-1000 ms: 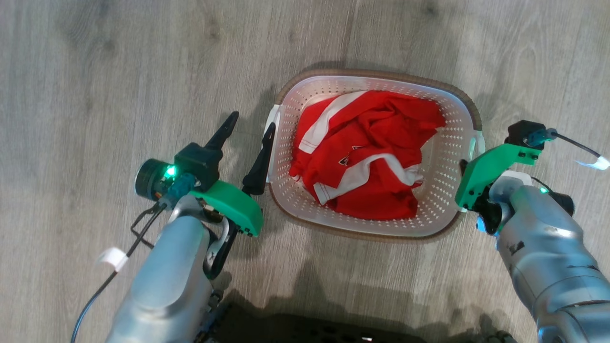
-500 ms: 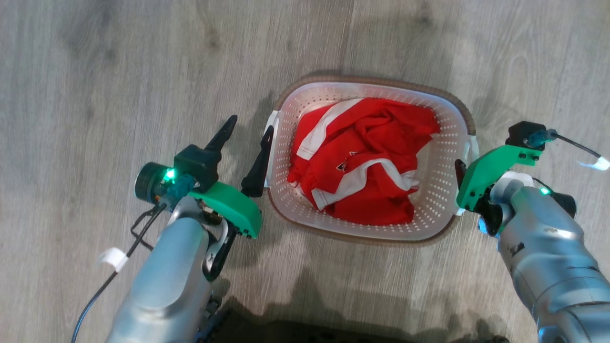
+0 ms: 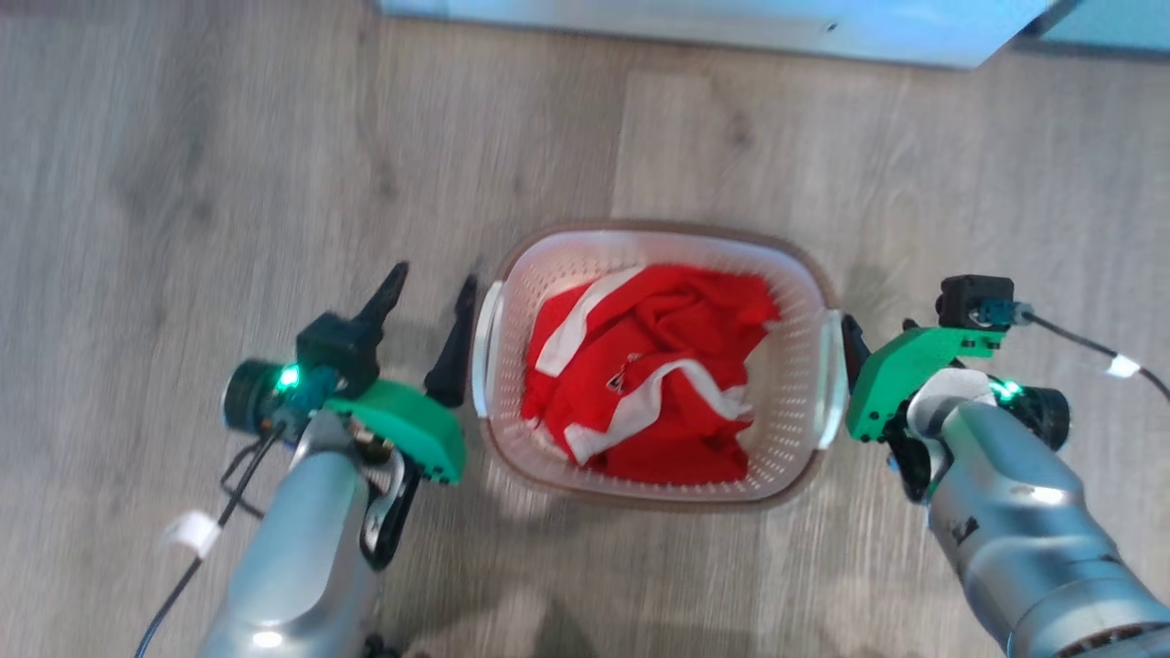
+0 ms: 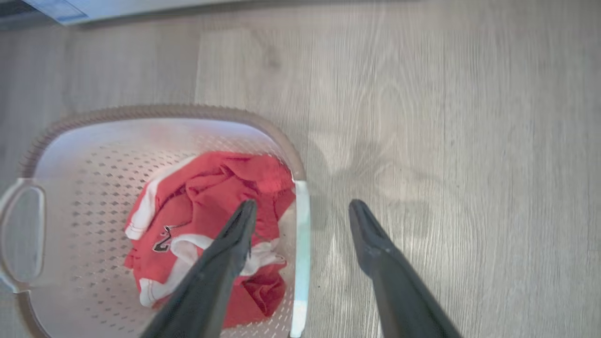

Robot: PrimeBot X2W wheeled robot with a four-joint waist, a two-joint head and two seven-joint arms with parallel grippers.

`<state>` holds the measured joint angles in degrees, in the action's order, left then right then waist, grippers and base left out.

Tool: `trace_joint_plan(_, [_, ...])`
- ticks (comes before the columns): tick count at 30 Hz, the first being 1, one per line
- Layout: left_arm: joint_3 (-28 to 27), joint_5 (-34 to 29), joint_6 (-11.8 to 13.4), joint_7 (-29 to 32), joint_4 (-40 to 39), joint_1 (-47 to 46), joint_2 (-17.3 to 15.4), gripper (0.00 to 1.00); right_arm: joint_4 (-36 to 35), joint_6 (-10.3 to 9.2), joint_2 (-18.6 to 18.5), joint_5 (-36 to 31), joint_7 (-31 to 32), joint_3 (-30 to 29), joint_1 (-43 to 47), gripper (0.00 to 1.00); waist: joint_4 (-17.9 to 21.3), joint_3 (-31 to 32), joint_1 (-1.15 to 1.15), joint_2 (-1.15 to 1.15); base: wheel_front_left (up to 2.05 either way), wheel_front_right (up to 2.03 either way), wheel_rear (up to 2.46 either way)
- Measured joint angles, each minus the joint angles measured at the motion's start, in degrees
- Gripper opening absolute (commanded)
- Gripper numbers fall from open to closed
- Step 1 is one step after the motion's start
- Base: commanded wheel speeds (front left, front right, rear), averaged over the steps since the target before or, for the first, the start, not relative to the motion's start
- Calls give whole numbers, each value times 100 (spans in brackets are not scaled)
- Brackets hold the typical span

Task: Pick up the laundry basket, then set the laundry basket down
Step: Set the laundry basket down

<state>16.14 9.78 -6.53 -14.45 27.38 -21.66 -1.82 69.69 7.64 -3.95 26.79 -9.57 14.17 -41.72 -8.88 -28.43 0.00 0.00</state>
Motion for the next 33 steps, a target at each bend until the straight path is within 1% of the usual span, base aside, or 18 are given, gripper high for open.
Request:
trace_joint_plan(3, [-219,-25,-1,0,-58,229,-2,100,-288,0,4,232,-322,291,119,100,135,295,0,0,0,0,0])
trace_joint_plan(7, [-541,12,-2,0,-333,450,-4,100,-751,0,8,399,-459,345,141,100,338,665,0,0,0,0,0])
trace_joint_plan(11, [-794,142,-9,0,-860,533,-7,100,-2004,0,10,127,-466,-208,308,100,542,971,0,0,0,0,0])
trace_joint_plan(14, [-982,154,-46,-1,-1365,557,-7,100,-3072,0,12,-42,-469,-472,736,100,663,1182,0,0,0,0,0])
trace_joint_plan(18, [-1170,235,-54,-26,-2015,800,-9,100,-4356,-1,13,-166,-475,-669,1465,100,815,1411,0,0,0,0,0])
trace_joint_plan(23, [-1308,235,-56,-26,-2576,1120,-10,100,-5562,-1,25,-372,-482,-834,2047,100,961,1615,0,0,0,0,0])
trace_joint_plan(28, [-1315,235,-57,-27,-2907,1435,-11,100,-6406,-1,34,-558,-512,-883,2593,100,1035,1780,0,0,0,0,0])
trace_joint_plan(33, [-1326,235,-57,-27,-2999,1889,-15,100,-6791,-1,56,-671,-514,-882,3193,100,1062,1895,0,0,0,0,0])
